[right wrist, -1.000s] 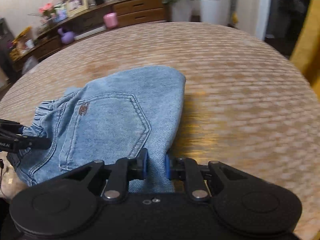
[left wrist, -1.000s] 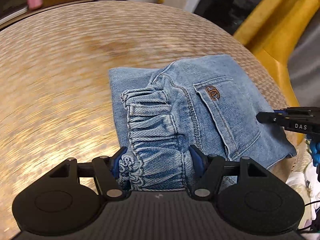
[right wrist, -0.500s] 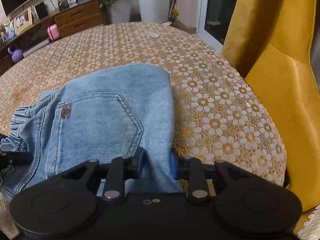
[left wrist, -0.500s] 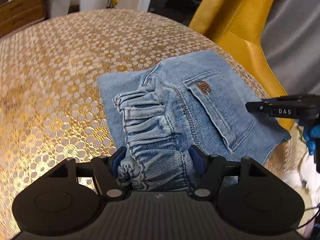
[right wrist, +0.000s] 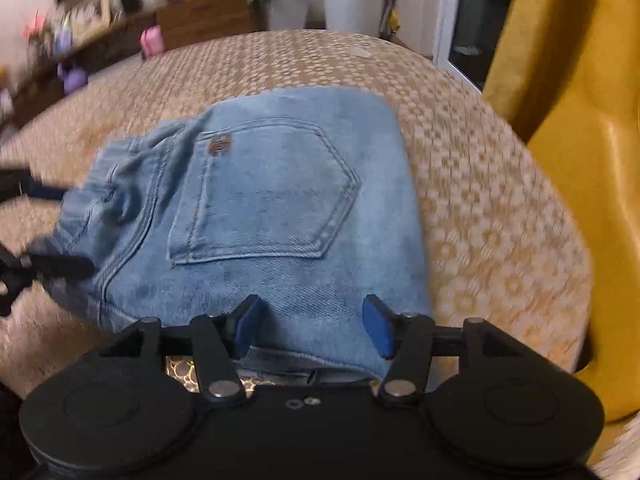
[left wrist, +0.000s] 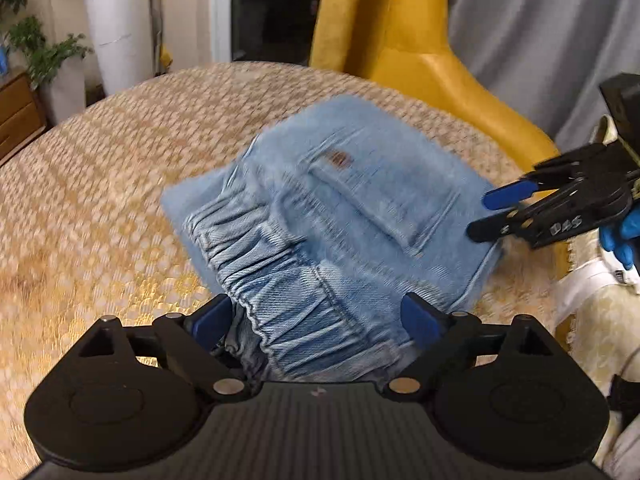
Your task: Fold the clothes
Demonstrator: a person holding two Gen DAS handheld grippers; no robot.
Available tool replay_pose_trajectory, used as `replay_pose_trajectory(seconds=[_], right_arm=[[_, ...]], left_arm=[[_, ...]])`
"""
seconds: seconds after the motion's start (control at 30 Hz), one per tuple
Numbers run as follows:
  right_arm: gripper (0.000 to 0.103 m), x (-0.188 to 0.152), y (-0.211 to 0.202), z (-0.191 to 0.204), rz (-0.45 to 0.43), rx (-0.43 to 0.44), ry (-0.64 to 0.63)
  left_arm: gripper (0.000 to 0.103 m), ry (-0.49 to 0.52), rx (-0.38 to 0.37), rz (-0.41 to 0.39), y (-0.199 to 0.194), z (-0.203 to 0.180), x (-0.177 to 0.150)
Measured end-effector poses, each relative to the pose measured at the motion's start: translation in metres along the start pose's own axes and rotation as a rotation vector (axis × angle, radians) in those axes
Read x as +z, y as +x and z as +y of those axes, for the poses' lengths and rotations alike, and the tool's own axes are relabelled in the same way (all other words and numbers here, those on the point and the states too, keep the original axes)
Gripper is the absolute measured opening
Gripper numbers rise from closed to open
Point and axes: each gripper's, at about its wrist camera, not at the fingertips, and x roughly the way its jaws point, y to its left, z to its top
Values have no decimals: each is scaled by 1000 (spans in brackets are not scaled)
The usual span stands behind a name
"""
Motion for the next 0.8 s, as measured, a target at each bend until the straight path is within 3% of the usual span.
replay_pose_trajectory(seconds=[0.1,0.23,0.37,0.53,0.8], right_arm=[[103,-4,-1,-5,-18,11,28],[103,3,-19,13,-2,-36,-29],[103,2,-39,23,-11,-44,-34],[103,-2,-57,36,-18,-60,-29],[103,-13,-93,60,-24,-95,-36]], left_arm=[[92,-5,4,2,-3,1,2],[92,22,27,1,-24,-10,7],[102,11,41,-14,-36,-21,10],[102,-8,89,-1,-62,-33,4],[102,-89,102,-17,-101,-41,-2]])
